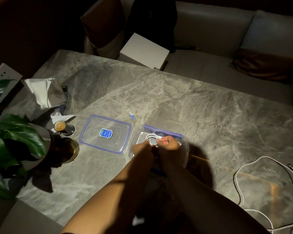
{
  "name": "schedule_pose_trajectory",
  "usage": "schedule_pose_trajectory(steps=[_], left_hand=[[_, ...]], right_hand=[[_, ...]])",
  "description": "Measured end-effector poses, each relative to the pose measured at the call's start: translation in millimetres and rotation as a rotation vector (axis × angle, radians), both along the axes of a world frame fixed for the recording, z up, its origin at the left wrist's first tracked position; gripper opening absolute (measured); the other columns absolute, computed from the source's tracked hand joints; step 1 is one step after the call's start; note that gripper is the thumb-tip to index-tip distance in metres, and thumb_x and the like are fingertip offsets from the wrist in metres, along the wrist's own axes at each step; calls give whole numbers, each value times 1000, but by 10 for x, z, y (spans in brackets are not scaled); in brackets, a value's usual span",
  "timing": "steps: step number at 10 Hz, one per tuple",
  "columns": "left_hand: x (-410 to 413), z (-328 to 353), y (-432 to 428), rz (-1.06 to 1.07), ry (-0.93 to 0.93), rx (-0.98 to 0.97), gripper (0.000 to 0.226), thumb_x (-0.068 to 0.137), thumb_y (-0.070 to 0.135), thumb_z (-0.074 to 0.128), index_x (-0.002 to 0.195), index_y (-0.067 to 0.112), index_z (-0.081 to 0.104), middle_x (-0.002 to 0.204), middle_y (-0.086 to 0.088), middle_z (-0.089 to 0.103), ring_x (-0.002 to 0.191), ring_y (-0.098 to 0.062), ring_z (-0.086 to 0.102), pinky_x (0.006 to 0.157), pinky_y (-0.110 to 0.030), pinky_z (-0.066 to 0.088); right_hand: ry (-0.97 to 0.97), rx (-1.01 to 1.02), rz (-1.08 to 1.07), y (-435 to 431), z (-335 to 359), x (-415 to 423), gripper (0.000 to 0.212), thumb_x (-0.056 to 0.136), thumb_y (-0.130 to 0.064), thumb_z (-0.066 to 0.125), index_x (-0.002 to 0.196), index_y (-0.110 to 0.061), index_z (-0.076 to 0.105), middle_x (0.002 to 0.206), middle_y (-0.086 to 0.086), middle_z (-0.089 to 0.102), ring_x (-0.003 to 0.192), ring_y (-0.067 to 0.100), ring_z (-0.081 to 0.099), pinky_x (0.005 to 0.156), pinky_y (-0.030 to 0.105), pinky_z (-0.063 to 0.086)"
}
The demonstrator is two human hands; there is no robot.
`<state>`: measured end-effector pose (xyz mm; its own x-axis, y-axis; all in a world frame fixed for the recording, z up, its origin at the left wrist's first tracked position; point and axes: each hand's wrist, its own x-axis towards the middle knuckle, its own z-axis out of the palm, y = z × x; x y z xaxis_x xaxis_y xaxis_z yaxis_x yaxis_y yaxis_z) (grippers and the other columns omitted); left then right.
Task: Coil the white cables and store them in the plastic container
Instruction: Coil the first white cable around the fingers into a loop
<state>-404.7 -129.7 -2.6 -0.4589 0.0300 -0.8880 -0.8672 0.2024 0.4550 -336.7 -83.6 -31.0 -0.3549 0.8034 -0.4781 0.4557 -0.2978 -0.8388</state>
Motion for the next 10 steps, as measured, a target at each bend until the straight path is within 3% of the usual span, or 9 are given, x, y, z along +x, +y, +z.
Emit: schedule_pose_trajectory(steps=[1, 2, 4, 5, 6, 7, 8, 9, 10], left_hand=[[-32, -320, 13, 25, 69, -23, 44, 67, 30, 66, 88, -8, 67, 90, -26, 71, 79, -30, 67, 79, -44, 56], [-85, -341, 21, 69, 20, -97, 22, 78, 17, 71, 82, -5, 69, 74, -17, 68, 71, -29, 67, 84, -47, 57], [-183, -129, 95, 31, -39, -127, 21, 83, 2, 69, 102, -7, 69, 65, -11, 59, 69, -21, 59, 71, -34, 49], [-238, -99, 79, 31, -40, -126, 6, 85, -4, 63, 90, -7, 66, 65, -15, 59, 60, -24, 60, 68, -37, 53], [-232, -146, 18, 69, -35, -121, 12, 86, -6, 60, 74, -4, 62, 54, -13, 58, 37, -23, 58, 55, -35, 55], [-229, -126, -17, 75, -27, -107, 18, 88, -1, 61, 70, -2, 60, 59, -13, 60, 43, -23, 58, 49, -31, 51], [-275, -153, -48, 57, -24, -115, 15, 87, 0, 63, 72, -2, 63, 58, -13, 60, 54, -26, 61, 65, -39, 59], [-313, -159, -66, 37, 2, -130, 16, 88, 4, 65, 73, -2, 65, 59, -13, 62, 66, -29, 65, 83, -49, 59], [-342, -171, -83, 23, 10, -113, 23, 90, 4, 62, 67, 1, 61, 61, -13, 60, 69, -29, 63, 86, -49, 58]], right_hand=[[-19, 0, 30, 32, 62, -9, 15, 82, -23, 67, 74, -11, 64, 64, 1, 62, 62, 16, 57, 61, 25, 46], [19, -39, -9, 32, 68, -48, 16, 71, -29, 63, 68, -13, 66, 70, 6, 69, 74, 29, 66, 73, 45, 55], [59, -169, 95, 34, 38, -53, 9, 78, -17, 67, 80, -22, 75, 73, 1, 74, 77, 26, 72, 77, 51, 59], [43, -143, 77, 48, 70, -20, 15, 83, -15, 67, 96, -22, 71, 82, -2, 71, 82, 19, 68, 78, 33, 56], [1, -174, 53, 39, 97, 8, 20, 83, -16, 69, 102, -16, 64, 75, -4, 66, 73, 14, 63, 67, 25, 49], [-44, -201, 64, 24, 43, -11, 18, 74, -26, 72, 89, -17, 67, 76, 3, 73, 78, 23, 70, 75, 38, 58], [2, -236, 73, 2, -1, -51, 14, 69, -26, 71, 78, -16, 71, 75, 7, 75, 76, 27, 73, 78, 48, 60], [60, -243, 45, -5, 37, -94, 7, 74, -9, 73, 72, -14, 70, 63, 2, 73, 65, 17, 71, 63, 32, 59], [86, -257, 37, -6, 35, -143, 25, 77, 6, 68, 64, -15, 66, 58, 0, 69, 57, 15, 64, 57, 26, 52]])
